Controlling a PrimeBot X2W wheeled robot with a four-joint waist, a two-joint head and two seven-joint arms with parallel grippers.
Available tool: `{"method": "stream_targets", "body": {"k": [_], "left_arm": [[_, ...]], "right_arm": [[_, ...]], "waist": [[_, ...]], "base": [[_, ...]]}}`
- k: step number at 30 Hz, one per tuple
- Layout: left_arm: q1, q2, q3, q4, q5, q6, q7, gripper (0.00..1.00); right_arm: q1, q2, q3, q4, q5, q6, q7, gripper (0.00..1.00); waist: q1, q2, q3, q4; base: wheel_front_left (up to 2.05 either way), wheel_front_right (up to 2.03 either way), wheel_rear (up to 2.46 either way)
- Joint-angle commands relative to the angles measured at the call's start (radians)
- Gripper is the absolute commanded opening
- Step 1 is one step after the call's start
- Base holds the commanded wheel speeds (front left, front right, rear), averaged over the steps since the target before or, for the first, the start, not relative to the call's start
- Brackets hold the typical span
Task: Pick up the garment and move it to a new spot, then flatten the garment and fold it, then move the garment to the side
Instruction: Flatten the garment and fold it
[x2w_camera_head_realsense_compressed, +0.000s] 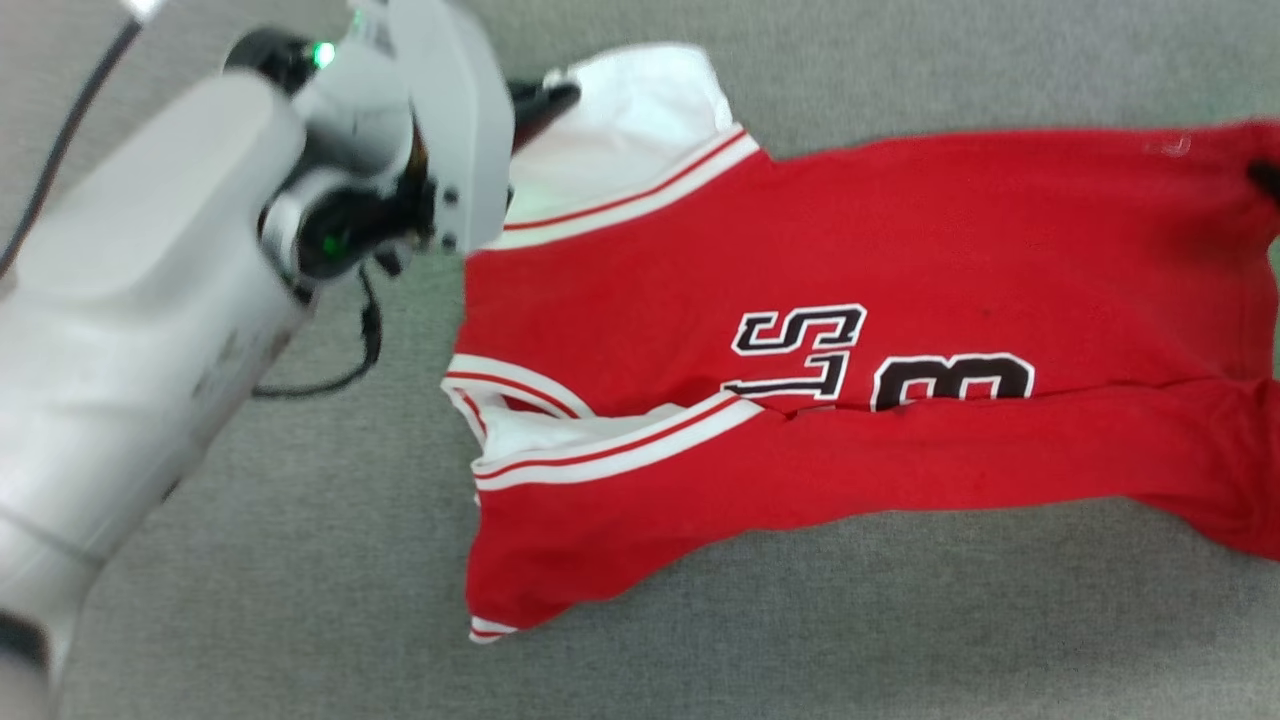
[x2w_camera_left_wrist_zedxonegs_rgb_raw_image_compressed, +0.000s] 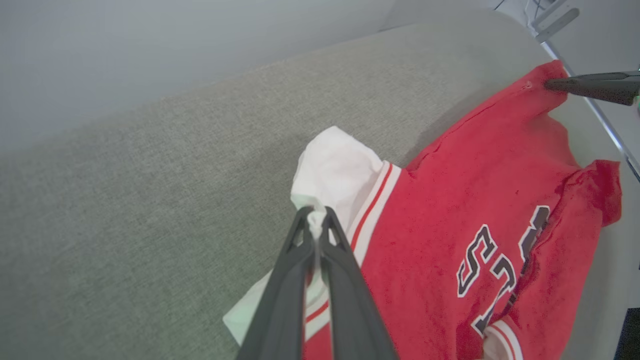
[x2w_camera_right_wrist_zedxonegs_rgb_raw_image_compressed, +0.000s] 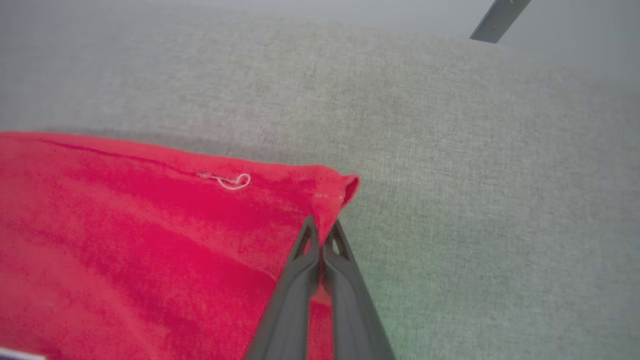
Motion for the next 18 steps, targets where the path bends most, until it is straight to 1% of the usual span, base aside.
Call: {"method": "stream_targets", "body": {"k": [1, 5, 8, 9, 10, 12, 15, 18], "left_arm": [[0.051, 0.042, -0.016, -0.064, -0.009, 0.0, -0.038, 0.0], [0.13, 0.125, -0.036, -0.21, -0.021, 0.0, -0.121, 0.0], [0.193, 0.186, -0.043, -0.308, -0.023, 0.0, -0.183, 0.0], [0.214, 0.202, -0.042, -0.338, -0.019, 0.0, -0.207, 0.0], [0.214, 0.202, -0.042, -0.338, -0.019, 0.0, -0.207, 0.0], [0.262, 0.231, -0.039, -0.391, -0.025, 0.0, -0.25, 0.0], [0.335, 0.281, -0.034, -0.485, -0.021, 0.019, -0.316, 0.0], [0.422, 0.326, -0.033, -0.583, -0.025, 0.043, -0.388, 0.0]], "right_arm": [[0.061, -0.032, 0.024, -0.047, 0.025, -0.001, -0.025, 0.0], [0.165, -0.11, 0.048, -0.14, 0.05, -0.001, -0.072, 0.0], [0.239, -0.159, 0.045, -0.198, 0.074, -0.001, -0.094, 0.0], [0.266, -0.178, 0.04, -0.213, 0.083, -0.001, -0.101, 0.0], [0.266, -0.178, 0.04, -0.213, 0.083, -0.001, -0.101, 0.0], [0.316, -0.206, 0.027, -0.246, 0.099, -0.001, -0.115, 0.0], [0.388, -0.24, 0.007, -0.295, 0.115, -0.001, -0.134, 0.0], [0.458, -0.26, -0.011, -0.331, 0.125, -0.001, -0.15, 0.0]], "waist": [[0.0, 0.0, -0.093, 0.038], [0.0, 0.0, -0.149, 0.051], [0.0, 0.0, -0.176, 0.061], [0.0, 0.0, -0.184, 0.065], [0.0, 0.0, -0.184, 0.065], [0.0, 0.0, -0.195, 0.071], [0.0, 0.0, -0.203, 0.075], [0.0, 0.0, -0.203, 0.075]], "base": [[0.0, 0.0, 0.0], [0.0, 0.0, 0.0], [0.0, 0.0, 0.0], [0.0, 0.0, 0.0], [0.0, 0.0, 0.0], [0.0, 0.0, 0.0], [0.0, 0.0, 0.0], [0.0, 0.0, 0.0]]}}
